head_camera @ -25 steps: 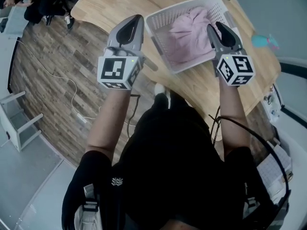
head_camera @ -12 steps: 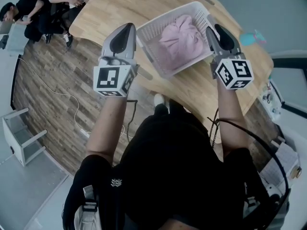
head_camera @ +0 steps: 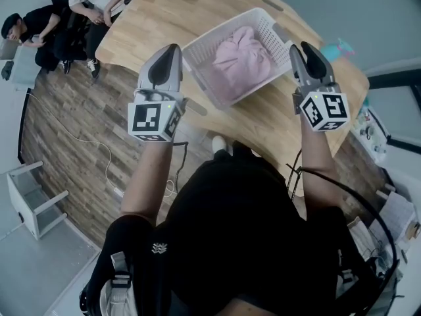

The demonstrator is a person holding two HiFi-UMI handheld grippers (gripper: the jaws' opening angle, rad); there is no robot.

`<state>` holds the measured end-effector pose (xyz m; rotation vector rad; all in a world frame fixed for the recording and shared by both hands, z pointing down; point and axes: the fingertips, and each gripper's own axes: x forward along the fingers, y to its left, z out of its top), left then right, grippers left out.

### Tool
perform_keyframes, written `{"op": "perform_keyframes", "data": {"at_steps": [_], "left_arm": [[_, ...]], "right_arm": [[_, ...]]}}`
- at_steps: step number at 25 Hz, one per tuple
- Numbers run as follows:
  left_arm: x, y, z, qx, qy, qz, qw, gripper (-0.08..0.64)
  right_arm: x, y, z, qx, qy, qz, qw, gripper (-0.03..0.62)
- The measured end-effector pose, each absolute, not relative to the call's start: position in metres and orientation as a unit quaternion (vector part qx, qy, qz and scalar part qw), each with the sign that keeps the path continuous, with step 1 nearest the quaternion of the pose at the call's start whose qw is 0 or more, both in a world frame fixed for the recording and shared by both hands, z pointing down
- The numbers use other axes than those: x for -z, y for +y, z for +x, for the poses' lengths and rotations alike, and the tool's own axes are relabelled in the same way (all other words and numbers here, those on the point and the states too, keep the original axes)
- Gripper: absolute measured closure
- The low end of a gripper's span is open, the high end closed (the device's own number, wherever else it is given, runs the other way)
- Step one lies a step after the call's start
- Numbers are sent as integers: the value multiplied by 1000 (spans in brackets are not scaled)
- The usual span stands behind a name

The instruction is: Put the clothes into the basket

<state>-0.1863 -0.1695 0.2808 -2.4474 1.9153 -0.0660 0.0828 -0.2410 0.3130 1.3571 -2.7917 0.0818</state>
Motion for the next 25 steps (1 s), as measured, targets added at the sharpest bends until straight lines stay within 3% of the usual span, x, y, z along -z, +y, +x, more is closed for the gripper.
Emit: {"op": "perform_keyframes", "data": {"at_steps": [8,14,25], "left_arm": [[-284,-167,-183,22,609,-793,18,554],[-292,-167,-187,26,609,-793,12,554],[-292,-167,-186,29,606,-795,10,554]], "right_arm": [[-334,-224,108,-32,-891,451,32,477],[-350,-217,124,-41,-882,468,38,586],[-349,-217,121,-41,-884,464,40,589]]}}
